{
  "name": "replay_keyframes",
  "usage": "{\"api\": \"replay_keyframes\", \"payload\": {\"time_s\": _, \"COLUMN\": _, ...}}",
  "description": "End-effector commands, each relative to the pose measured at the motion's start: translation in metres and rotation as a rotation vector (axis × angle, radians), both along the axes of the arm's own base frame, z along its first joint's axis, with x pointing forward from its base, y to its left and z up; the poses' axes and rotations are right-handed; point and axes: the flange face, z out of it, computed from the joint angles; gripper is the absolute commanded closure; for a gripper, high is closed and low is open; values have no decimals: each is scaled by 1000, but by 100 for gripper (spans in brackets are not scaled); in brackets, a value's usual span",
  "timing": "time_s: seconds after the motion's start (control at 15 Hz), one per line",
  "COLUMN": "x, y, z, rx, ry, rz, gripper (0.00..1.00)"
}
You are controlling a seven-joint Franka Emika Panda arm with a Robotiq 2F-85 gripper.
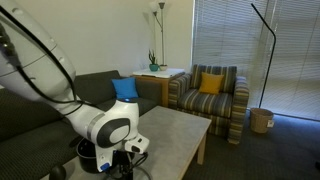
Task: Uncover the pot and cover it again
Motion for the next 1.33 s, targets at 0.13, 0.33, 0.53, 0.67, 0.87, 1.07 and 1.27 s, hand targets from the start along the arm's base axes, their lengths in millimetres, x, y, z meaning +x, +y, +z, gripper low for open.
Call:
{"api": "replay_keyframes", "payload": {"time_s": 0.13, "x": 1, "y": -1, "z": 3, "rx": 48, "ry": 41, "rz": 31, "gripper": 48}}
{"api": "replay_keyframes", "payload": {"time_s": 0.33, "x": 1, "y": 0, "z": 3, "rx": 49, "ry": 43, "rz": 38, "gripper": 68}}
{"api": "replay_keyframes", "payload": {"time_s": 0.53, "x": 2, "y": 1, "z": 3, "rx": 46, "ry": 38, "rz": 41, "gripper": 87}}
{"api": "replay_keyframes", "payload": {"time_s": 0.67, "x": 3, "y": 1, "z": 4, "rx": 42, "ry": 38, "rz": 42, "gripper": 87}}
{"api": "replay_keyframes", "payload": {"time_s": 0.87, "x": 7, "y": 4, "z": 8, "rx": 13, "ry": 45, "rz": 39, "gripper": 87}}
{"api": "replay_keyframes", "payload": {"time_s": 1.07, "x": 13, "y": 10, "z": 14, "rx": -55, "ry": 33, "rz": 24, "gripper": 87}}
{"api": "replay_keyframes", "payload": {"time_s": 1.27, "x": 17, "y": 16, "z": 26, "rx": -131, "ry": 15, "rz": 11, "gripper": 87}}
